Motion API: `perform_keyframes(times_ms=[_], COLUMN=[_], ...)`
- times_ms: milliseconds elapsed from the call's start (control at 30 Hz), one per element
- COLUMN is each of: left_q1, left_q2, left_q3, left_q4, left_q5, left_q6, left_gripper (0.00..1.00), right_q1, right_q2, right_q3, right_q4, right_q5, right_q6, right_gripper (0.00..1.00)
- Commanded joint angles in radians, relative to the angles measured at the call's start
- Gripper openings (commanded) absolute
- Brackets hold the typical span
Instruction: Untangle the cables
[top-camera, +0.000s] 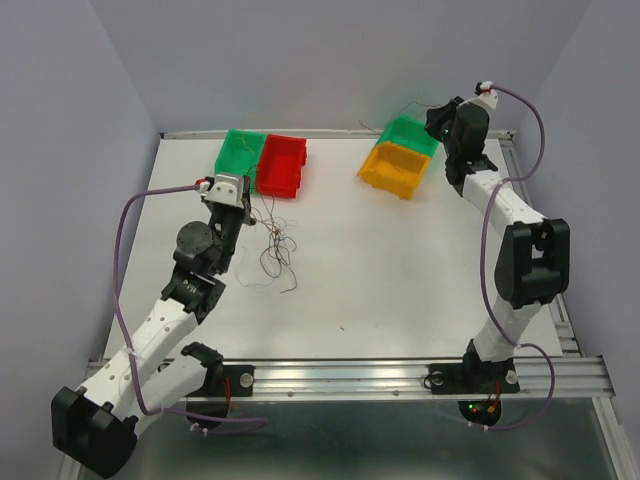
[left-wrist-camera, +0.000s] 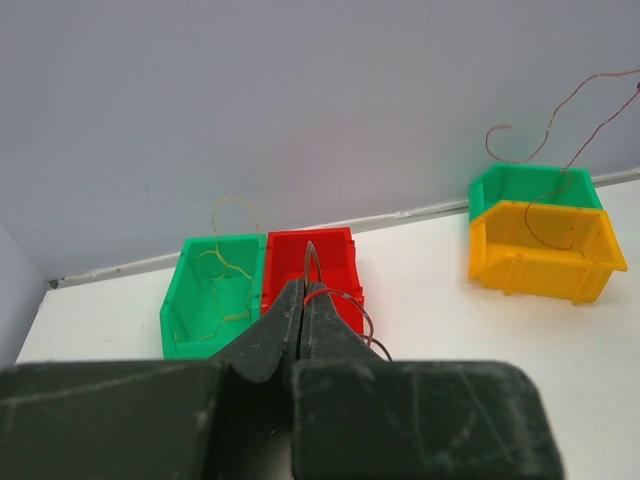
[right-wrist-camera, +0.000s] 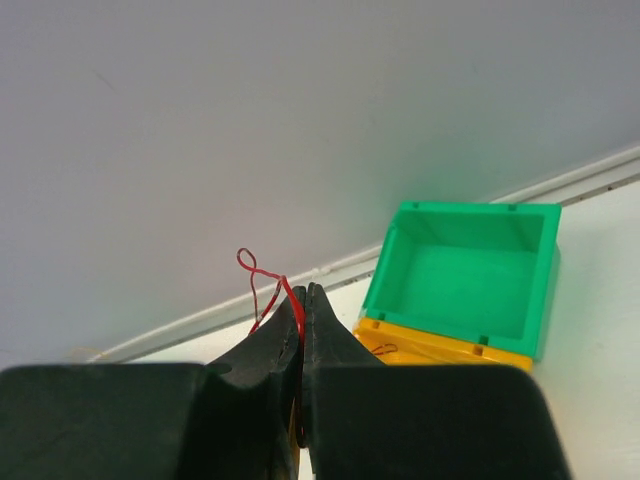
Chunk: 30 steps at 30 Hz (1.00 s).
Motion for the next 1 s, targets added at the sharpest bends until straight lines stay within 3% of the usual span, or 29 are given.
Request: perform_keyframes(times_ms=[0, 233, 600, 967], left_q1=[0.002, 0.002, 0.002, 0.0], left_q2=[-0.016, -0.027, -0.024, -0.021], left_q3=[0.005, 0.004, 0.005, 0.008], left_q4=[0.061, 0.059, 0.059, 0.056], left_q5=[0.008, 0.011, 0.008, 0.008], left_q6=[0.0, -0.001, 0.0, -0.003], left_gripper=[0.01, 0.01, 0.01, 0.01], right_q1=[-0.024, -0.026, -0.024, -0.009], right_q2=[0.017, 0.049, 0.157, 0.152], right_q3=[0.0, -0.117, -0.014, 0.024], right_q4=[0.066, 0.045, -0.193, -0.305], right_q5=[-0.044, -0.012, 0.096, 0.219], right_q6=[0.014, 0.022, -0.059, -0.122], right_gripper=[0.0, 0.01, 0.01, 0.01])
